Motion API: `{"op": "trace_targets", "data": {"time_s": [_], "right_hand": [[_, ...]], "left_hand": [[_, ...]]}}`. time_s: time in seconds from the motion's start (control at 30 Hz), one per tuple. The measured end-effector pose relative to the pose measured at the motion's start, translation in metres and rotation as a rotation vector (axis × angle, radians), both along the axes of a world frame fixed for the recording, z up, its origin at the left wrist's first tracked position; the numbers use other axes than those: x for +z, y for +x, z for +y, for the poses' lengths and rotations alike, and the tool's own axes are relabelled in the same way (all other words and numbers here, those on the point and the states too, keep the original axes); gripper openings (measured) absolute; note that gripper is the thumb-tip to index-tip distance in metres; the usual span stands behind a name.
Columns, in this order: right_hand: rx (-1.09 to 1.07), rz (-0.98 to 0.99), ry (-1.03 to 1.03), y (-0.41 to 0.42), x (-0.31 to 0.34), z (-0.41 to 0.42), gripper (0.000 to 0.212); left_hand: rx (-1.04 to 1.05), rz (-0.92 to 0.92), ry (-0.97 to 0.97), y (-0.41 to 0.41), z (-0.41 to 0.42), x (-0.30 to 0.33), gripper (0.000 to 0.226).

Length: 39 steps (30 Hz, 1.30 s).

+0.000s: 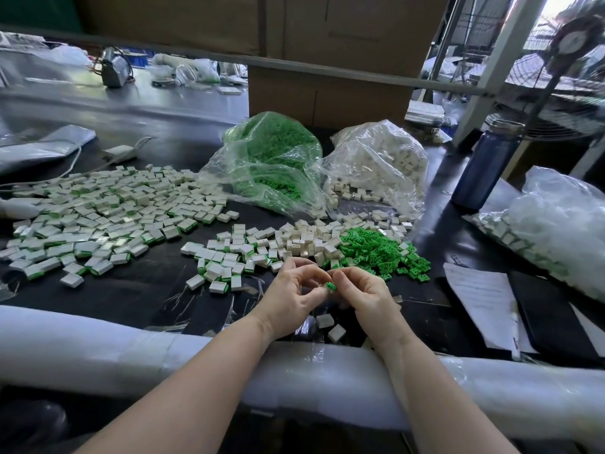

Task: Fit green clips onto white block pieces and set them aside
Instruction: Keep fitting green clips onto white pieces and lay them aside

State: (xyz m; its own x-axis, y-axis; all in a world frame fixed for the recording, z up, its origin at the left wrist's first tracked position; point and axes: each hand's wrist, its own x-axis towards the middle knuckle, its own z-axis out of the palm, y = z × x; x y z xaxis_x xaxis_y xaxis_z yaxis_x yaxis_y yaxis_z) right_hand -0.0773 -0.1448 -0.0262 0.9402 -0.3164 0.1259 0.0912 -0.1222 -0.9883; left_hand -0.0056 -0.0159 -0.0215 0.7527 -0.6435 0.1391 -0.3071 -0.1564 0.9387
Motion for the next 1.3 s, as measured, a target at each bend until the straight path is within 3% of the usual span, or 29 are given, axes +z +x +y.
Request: {"op": "trace_targets", "data": {"time_s": [0.2,1.3], "right_hand": [[0.110,0.029,-0.014,0.001,0.003,0.002,0.021],[0.036,0.087,0.030,0.000,-0.001,-0.001,0.022]], "left_hand": [[-0.054,-0.014,0.027,-0.002,0.001,0.002,0.012],[-0.120,-0.136,0.147,0.002,-0.005,-0.011,0.018]]}}
